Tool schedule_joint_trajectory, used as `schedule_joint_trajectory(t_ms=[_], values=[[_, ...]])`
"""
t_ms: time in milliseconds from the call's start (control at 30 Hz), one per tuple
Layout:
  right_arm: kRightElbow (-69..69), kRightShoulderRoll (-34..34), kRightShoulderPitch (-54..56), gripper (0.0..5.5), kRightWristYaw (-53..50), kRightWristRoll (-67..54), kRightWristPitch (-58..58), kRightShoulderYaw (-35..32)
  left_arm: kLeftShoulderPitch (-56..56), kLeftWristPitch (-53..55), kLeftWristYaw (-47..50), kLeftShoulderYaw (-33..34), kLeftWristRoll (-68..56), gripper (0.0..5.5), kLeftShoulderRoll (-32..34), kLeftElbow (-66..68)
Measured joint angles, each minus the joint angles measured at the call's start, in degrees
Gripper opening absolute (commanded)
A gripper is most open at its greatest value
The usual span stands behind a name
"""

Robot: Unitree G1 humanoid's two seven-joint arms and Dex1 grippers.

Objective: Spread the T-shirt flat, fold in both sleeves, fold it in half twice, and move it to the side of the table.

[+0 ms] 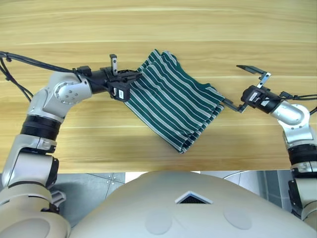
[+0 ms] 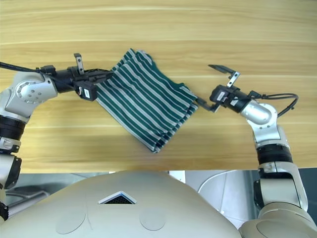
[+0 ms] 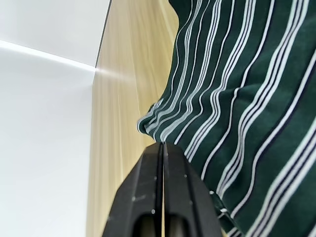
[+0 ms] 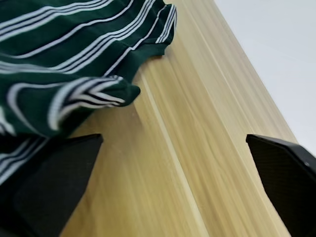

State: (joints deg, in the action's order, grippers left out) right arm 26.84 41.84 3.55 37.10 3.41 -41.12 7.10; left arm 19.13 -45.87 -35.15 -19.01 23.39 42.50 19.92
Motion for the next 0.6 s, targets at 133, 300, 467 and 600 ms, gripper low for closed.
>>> schedule_joint_trajectory(t_ms=[133,300,467,600], values=[[-3.94,-0.22,-0.55,5.40,-0.59,-0.91,1.31,-1.66,0.03,-0.06,0.98,-0.07,0.12,0.03,-0.39,1.75],[-8.11,-0.68,0.18,5.40,-4.85,-2.05,4.65,-6.02,0.03,-0.22,1.08,-0.07,0.08,0.03,-0.38,1.86],[-16.90,-1.17,-0.46,5.40,-2.96,-4.19,6.41,-5.34,0.02,-0.27,1.08,-0.07,-0.02,0.03,-0.38,1.79],[-17.93,-3.17,-1.11,5.40,-0.92,-3.31,7.33,-1.58,0.02,-0.31,1.08,-0.12,-0.03,0.03,-0.46,1.84]])
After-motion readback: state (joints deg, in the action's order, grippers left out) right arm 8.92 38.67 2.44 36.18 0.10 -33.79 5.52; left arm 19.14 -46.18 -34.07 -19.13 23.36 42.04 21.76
